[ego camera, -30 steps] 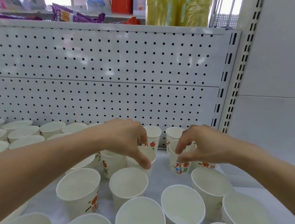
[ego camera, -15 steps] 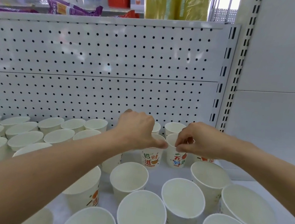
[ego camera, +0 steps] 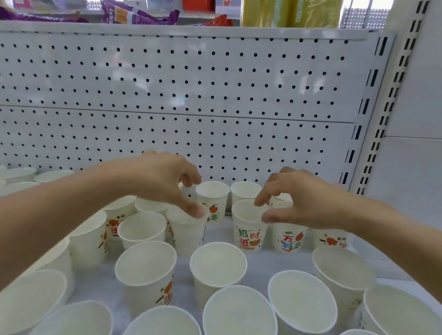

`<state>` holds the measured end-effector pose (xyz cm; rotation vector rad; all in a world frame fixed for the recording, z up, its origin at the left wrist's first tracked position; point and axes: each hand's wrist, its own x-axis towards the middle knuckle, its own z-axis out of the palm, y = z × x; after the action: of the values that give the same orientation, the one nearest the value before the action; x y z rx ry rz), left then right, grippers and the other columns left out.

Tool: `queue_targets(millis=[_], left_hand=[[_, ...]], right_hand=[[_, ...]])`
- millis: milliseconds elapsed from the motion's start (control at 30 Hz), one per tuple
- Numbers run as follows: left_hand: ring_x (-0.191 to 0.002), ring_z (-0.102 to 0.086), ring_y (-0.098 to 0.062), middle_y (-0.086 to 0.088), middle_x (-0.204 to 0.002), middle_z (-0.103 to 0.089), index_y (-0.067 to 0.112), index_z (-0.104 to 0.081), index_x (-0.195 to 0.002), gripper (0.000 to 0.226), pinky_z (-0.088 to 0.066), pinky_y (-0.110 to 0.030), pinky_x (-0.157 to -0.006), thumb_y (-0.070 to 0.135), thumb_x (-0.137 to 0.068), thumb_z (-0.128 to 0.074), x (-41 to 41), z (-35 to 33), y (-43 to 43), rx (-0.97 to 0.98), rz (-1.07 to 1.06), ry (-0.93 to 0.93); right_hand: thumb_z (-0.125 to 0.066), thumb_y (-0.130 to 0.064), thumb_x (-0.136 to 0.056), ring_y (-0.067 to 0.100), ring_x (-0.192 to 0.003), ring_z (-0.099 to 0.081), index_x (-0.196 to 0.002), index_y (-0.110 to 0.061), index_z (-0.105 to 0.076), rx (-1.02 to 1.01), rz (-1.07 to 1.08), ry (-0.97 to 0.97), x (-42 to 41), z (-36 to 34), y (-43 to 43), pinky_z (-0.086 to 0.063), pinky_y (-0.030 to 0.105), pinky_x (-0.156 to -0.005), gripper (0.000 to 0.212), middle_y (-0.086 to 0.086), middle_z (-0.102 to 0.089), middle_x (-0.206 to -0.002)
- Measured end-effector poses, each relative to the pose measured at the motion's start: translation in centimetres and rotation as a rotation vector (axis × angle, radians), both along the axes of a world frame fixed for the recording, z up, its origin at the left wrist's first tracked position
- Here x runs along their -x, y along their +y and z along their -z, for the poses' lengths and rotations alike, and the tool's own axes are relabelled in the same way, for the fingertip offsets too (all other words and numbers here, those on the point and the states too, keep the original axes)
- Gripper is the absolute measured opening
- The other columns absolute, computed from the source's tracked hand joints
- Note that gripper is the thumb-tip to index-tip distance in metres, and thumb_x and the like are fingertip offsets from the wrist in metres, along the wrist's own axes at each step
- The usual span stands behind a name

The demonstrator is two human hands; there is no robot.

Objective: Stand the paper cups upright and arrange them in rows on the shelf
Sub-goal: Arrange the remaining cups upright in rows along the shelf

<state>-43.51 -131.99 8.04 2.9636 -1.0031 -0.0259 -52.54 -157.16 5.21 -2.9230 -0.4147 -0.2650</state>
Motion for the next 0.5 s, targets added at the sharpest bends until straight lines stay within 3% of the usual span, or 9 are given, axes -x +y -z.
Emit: queue_targets(millis=[100, 200, 300, 400, 433, 500], left_hand=[[-0.113, -0.051, -0.008, 0.021, -0.119, -0.059, 0.038, -0.048, -0.131, 0.089, -0.023, -0.037, -0.098, 0.080, -0.055, -0.066, -0.8, 1.5, -0.1, -0.094, -0.016, -0.002], [-0.109, -0.052, -0.009, 0.021, -0.112, -0.061, 0.040, -0.049, -0.124, 0.079, -0.025, -0.033, -0.092, 0.076, -0.057, -0.071, -1.1, 2.1, -0.4, -0.060, -0.025, 0.016], [-0.110, -0.052, -0.006, 0.023, -0.113, -0.056, 0.040, -0.048, -0.127, 0.068, -0.036, -0.030, -0.095, 0.047, -0.069, -0.081, -0.7, 1.8, -0.7, 0.001, 0.052, 0.158], [-0.114, -0.048, -0.004, 0.022, -0.122, -0.052, 0.037, -0.044, -0.135, 0.072, -0.036, -0.024, -0.094, 0.022, -0.075, -0.081, -0.2, 1.3, -0.7, 0.038, 0.104, 0.250], [-0.114, -0.048, -0.005, 0.022, -0.121, -0.050, 0.037, -0.043, -0.135, 0.074, -0.037, -0.025, -0.096, 0.026, -0.073, -0.082, -0.3, 1.4, -0.6, 0.059, 0.092, 0.243], [-0.114, -0.048, -0.008, 0.023, -0.116, -0.050, 0.042, -0.042, -0.130, 0.077, -0.037, -0.032, -0.101, 0.056, -0.064, -0.080, -0.5, 1.5, -0.3, 0.056, 0.036, 0.174]], right_hand=[[-0.069, -0.051, -0.080, 0.009, -0.104, -0.047, -0.108, -0.042, -0.064, 0.067, -0.001, 0.018, -0.7, 0.7, 1.3, -0.042, 0.031, -0.091, 0.030, -0.016, -0.057, -0.109], [-0.067, -0.048, -0.083, 0.009, -0.099, -0.045, -0.108, -0.039, -0.066, 0.135, -0.003, 0.007, -1.1, 1.1, 2.0, -0.039, 0.027, -0.087, 0.026, -0.014, -0.058, -0.108], [-0.063, -0.044, -0.088, 0.007, -0.096, -0.043, -0.105, -0.037, -0.068, 0.157, -0.019, -0.002, -1.1, 1.1, 2.2, -0.034, 0.022, -0.079, 0.019, -0.016, -0.059, -0.105], [-0.061, -0.041, -0.090, 0.003, -0.093, -0.041, -0.105, -0.035, -0.068, 0.164, -0.035, -0.016, -1.1, 1.0, 2.2, -0.034, 0.021, -0.079, 0.018, -0.018, -0.060, -0.102], [-0.061, -0.041, -0.090, 0.003, -0.094, -0.042, -0.105, -0.035, -0.069, 0.166, -0.042, -0.024, -1.1, 1.1, 2.1, -0.032, 0.021, -0.080, 0.018, -0.018, -0.061, -0.102], [-0.061, -0.040, -0.090, 0.002, -0.092, -0.041, -0.105, -0.034, -0.069, 0.167, -0.050, -0.034, -1.2, 1.2, 2.1, -0.027, 0.017, -0.074, 0.018, -0.018, -0.062, -0.103]])
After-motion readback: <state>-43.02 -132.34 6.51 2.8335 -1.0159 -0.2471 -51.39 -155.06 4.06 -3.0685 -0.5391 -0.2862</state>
